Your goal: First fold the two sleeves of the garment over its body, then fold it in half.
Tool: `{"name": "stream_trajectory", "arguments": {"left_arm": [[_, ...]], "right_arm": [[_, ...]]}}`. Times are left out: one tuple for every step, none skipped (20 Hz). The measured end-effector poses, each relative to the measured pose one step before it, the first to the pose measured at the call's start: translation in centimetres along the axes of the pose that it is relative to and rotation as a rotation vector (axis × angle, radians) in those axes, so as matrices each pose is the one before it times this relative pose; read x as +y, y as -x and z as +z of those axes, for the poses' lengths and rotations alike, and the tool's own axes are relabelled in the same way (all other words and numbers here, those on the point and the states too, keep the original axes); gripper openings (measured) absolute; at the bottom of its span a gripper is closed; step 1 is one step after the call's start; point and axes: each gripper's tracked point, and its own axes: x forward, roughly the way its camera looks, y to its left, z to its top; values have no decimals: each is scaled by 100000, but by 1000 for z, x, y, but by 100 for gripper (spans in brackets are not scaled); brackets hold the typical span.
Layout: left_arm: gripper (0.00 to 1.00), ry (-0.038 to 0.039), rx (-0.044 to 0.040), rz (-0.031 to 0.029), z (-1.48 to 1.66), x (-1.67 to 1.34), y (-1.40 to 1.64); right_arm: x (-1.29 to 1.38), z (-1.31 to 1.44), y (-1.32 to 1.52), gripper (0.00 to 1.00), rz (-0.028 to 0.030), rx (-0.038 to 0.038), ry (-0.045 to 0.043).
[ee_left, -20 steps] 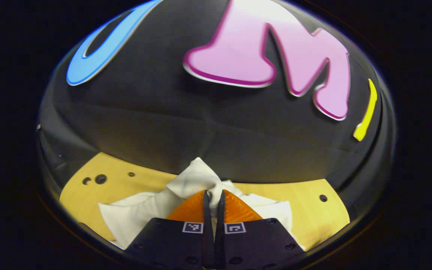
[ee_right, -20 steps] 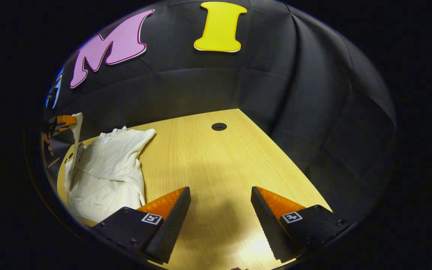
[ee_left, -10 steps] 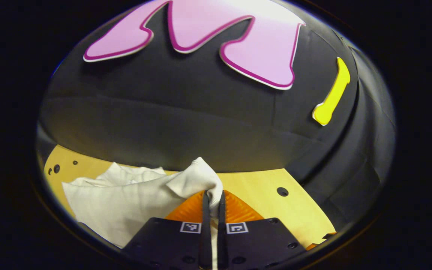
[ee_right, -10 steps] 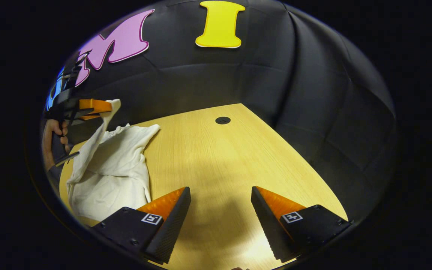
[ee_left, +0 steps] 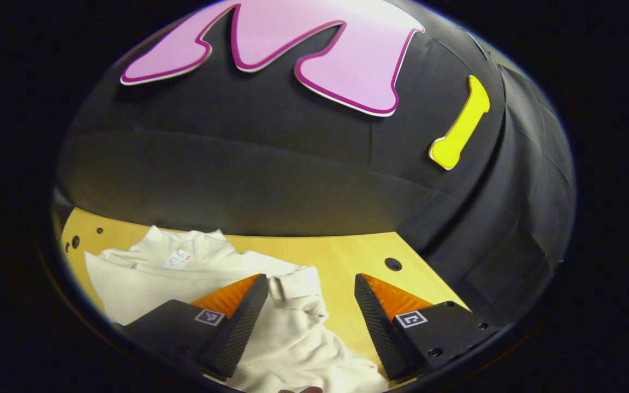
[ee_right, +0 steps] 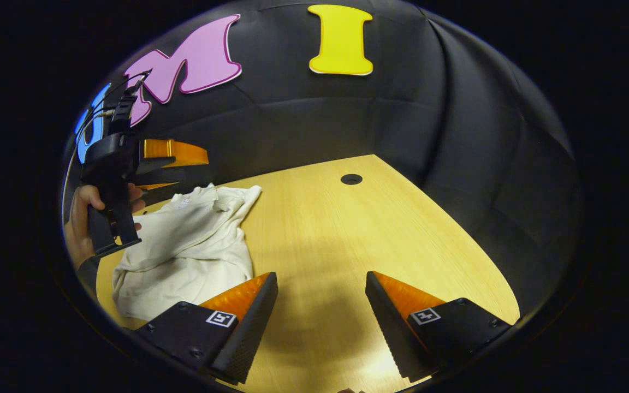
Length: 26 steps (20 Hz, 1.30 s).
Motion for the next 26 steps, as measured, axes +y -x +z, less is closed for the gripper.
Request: {"name": "stream_trajectory", "arguments": {"left_arm": [[98, -804, 520, 1925, -365, 1146, 1222], [98, -112, 67, 2291, -265, 1263, 1201], [98, 585, 378, 2359, -494, 1413, 1199], [98, 1162, 596, 2250, -474, 1380, 1359], [98, 1392, 863, 2322, -737, 1591, 1219], [98, 1229, 823, 2467, -732, 1545, 1138], [98, 790, 1218, 2672, -959, 1754, 1119], [97, 577, 1322, 3131, -899, 1835, 1207], [97, 346, 1338, 3072, -922, 1998, 1197], [97, 290, 1184, 2718, -1034, 1896, 1208], [98, -2, 955, 3003, -1000, 1880, 1070], [98, 7, 986, 2984, -856, 1861, 1080], [98, 627, 1033, 2693, -1032, 1794, 852], [98, 1287, 1251, 1994, -904, 1393, 741], [98, 1511, 2014, 1358, -1109, 1214, 751], [98, 1174, 1662, 1595, -937, 1145, 701], [98, 877, 1130, 1635, -961, 1174, 428], [98, 619, 1156, 1316, -869, 990, 489], [98, 776, 1566, 1184, -1085, 860, 382], [98, 1017, 1974, 1010, -1116, 747, 270], [98, 1333, 2075, 898, -1275, 660, 137], [97, 1414, 2237, 934, -1295, 518, -55], [98, 1299, 2251, 1015, -1404, 665, 17], [98, 846, 1544, 839, -918, 400, -167], [98, 394, 1566, 800, -882, 347, -198], [98, 202, 1230, 545, -769, 218, -238]], "right_arm": [[683, -153, 124, 99, 1528, 480, 158], [645, -217, 82, 99, 1395, 568, 240], [674, -242, 88, 99, 1276, 611, 421], [744, -203, 64, 99, 1328, 679, 500], [716, -247, 57, 99, 1252, 499, 446], [784, -116, 13, 99, 1379, 528, 318], [810, -215, 97, 99, 1453, 585, 388], [731, -147, -42, 99, 1205, 438, 767], [562, -142, 23, 99, 1035, 279, 924], [661, -96, 13, 99, 943, 494, 839], [649, -299, -148, 99, 1172, 900, 398], [664, -298, -180, 99, 1313, 1107, 223], [541, -331, -94, 99, 987, 1039, 393], [457, -345, -156, 99, 602, 1205, 502], [451, -371, -141, 99, 519, 1081, 692], [173, -419, -137, 99, 86, 1043, 896], [293, -454, -193, 99, 39, 1132, 836], [259, -363, -274, 99, 167, 1207, 637], [327, -442, -225, 99, 402, 1155, 231], [328, -377, -266, 99, 668, 980, -162], [262, -374, -282, 99, 340, 1131, -54], [140, -363, -314, 99, -204, 1124, 332], [26, -389, -378, 99, -647, 1012, 316], [5, -245, -368, 99, -925, 863, -53], [125, -283, -254, 99, -431, 771, -350], [20, -204, -335, 99, -655, 359, -344]]}}
